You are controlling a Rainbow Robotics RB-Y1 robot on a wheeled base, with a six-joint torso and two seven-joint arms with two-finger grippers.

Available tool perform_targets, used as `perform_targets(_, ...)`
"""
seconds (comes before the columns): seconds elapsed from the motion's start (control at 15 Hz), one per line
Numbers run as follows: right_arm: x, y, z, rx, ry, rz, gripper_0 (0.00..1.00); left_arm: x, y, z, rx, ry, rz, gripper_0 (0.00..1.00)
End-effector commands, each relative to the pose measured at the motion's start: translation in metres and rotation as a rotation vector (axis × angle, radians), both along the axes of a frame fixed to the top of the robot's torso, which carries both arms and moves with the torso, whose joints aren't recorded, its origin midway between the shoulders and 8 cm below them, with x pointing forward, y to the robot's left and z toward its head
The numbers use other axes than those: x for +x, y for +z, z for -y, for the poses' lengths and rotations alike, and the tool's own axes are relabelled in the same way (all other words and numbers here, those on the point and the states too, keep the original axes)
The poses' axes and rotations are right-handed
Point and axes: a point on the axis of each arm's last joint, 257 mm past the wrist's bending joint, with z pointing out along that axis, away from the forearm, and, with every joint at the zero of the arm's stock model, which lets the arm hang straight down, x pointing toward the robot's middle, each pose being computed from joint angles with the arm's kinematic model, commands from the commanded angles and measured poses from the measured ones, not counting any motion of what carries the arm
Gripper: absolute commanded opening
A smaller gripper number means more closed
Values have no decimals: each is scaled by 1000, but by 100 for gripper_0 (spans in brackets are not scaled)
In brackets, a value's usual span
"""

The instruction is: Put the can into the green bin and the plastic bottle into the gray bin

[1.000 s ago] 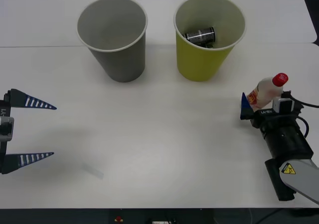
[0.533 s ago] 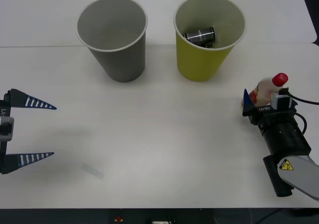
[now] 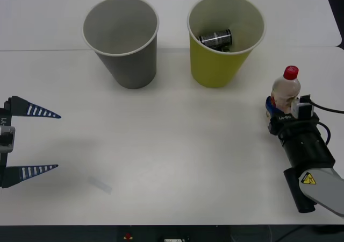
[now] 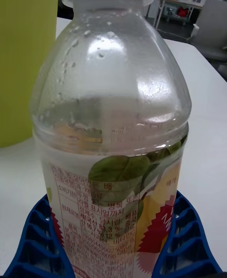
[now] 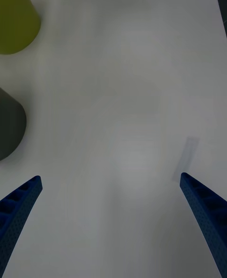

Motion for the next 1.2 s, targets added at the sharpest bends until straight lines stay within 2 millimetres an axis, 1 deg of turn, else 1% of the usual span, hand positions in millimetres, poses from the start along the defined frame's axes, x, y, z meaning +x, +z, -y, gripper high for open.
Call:
perform_targets(0.07,0,6,-1,-14,11,15,0,0,0,0,0,0,0,100)
perform_targets(0.33,-10,23,-5,-39,70,18,0,0,0,0,0,0,0,100)
perform_targets(0.53,-26,48,-13,-46,173,-20,0,0,0,0,0,0,0,100)
perform_targets(0.8,-57,79,-21,-134,338,-110,0,0,0,0,0,0,0,100)
perform_targets(0.93,-75,88,-24,-164,412,-171,0,0,0,0,0,0,0,100)
perform_targets(1.07,-90,97,-30,-169,481,-219,0,0,0,0,0,0,0,100)
perform_targets(1.2,-101,105,-31,-164,533,-265,0,0,0,0,0,0,0,100)
